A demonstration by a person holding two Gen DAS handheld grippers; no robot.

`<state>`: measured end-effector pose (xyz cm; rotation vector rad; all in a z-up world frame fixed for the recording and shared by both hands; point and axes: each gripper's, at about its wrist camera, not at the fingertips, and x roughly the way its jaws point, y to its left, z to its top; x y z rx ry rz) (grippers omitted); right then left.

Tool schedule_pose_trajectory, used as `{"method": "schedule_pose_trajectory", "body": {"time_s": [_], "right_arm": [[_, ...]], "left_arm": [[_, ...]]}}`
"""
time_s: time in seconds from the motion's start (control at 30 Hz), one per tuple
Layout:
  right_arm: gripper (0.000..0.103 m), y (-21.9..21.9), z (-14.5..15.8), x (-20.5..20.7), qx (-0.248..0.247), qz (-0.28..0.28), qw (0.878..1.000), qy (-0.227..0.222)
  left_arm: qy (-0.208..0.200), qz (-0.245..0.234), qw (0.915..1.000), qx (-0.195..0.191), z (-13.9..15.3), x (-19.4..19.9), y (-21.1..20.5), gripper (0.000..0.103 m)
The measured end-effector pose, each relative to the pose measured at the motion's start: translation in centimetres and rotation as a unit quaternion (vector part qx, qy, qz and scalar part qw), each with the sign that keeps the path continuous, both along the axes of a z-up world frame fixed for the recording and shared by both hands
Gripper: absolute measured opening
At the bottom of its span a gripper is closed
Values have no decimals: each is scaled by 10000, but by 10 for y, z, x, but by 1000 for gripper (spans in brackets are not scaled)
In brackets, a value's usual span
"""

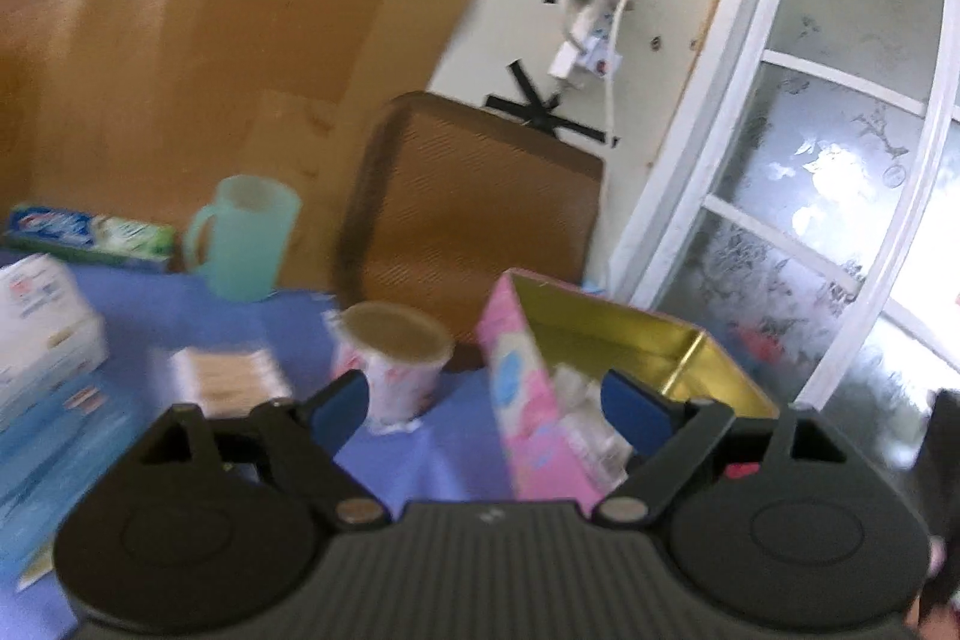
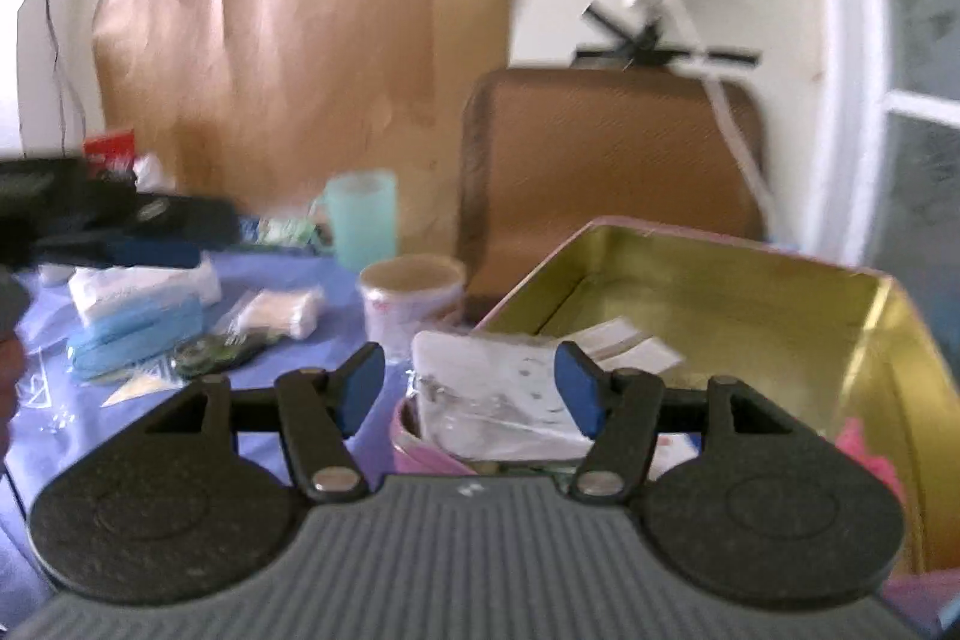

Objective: Organize soft objects
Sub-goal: 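Move the right gripper to the bag of cotton swabs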

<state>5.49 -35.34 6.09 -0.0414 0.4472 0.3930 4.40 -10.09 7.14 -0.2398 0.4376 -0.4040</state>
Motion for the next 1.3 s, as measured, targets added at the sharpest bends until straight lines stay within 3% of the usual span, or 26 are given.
{"method": "schedule_pose_trajectory", "body": {"time_s": [0.07,0.23,0.4,0.47,0.53,0.73,0.83,1.0,1.13,1.23,1.3], "right_arm": [[63,7,-4,11,-190,95,9996,204],[66,0,-8,43,-610,-408,9966,387],[64,1,-29,76,-2244,-1016,9680,487],[64,-6,-26,79,-2411,-1291,9608,463],[66,-17,-18,73,-2322,-1506,9605,294],[65,-33,11,39,-990,-1222,9876,43],[64,-14,28,24,-553,-841,9946,-246],[62,48,39,19,-95,104,9993,-344],[63,111,21,35,3,783,9969,24],[66,149,-3,73,170,819,9946,622],[76,170,-16,95,283,727,9924,949]], "left_arm": [[88,57,9999,42,-8,-8,12,88],[320,201,9991,209,-28,-17,33,88],[505,388,9977,225,-40,-17,49,88],[500,435,9976,202,-41,-18,54,88],[455,474,9975,249,-43,-20,58,88],[387,605,9965,428,-47,-24,68,88],[291,777,9953,509,-46,-27,79,88],[141,1193,9912,557,-47,-35,104,88],[106,1310,9906,390,-62,-43,120,86],[-213,1333,9907,181,-59,-51,126,90],[-196,1369,9904,90,-59,-49,129,90]]}}
